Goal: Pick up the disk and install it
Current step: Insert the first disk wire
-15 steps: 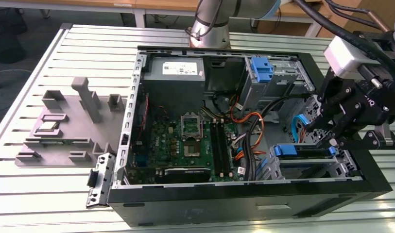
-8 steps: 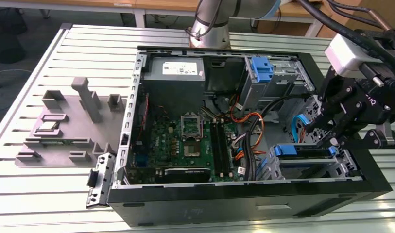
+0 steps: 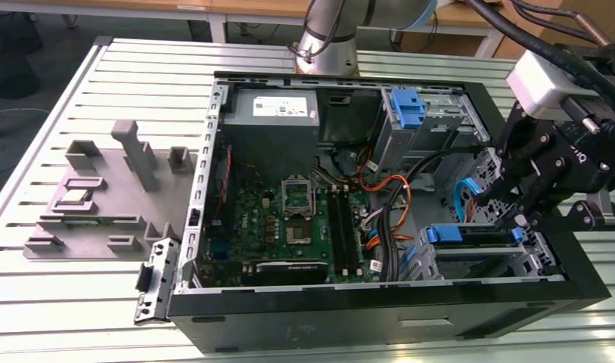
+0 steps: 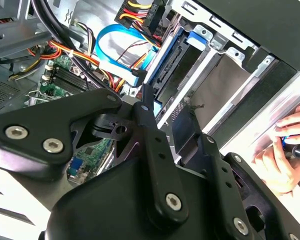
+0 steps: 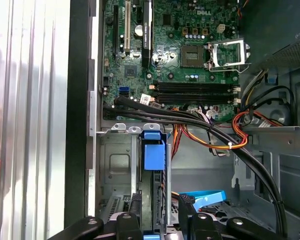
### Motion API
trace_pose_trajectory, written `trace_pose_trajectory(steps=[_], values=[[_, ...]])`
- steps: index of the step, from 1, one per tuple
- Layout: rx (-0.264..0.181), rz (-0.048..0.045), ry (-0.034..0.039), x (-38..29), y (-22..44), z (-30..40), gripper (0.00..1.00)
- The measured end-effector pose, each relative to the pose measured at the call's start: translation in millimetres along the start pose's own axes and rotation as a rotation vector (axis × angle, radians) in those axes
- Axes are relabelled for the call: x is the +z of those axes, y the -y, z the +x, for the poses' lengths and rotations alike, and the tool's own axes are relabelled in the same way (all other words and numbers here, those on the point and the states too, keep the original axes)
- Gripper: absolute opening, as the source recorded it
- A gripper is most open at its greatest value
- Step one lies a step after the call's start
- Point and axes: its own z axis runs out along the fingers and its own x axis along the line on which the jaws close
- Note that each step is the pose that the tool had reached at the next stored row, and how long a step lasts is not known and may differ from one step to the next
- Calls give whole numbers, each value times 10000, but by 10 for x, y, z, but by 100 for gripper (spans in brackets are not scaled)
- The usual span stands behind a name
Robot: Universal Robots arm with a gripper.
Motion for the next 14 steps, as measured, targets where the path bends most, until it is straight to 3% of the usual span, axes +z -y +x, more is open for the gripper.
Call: trace_pose_trajectory(steps=[9,14], values=[[0,0,16,-40,-3,-10,42],[-3,0,39,-13,-1,-84,42]])
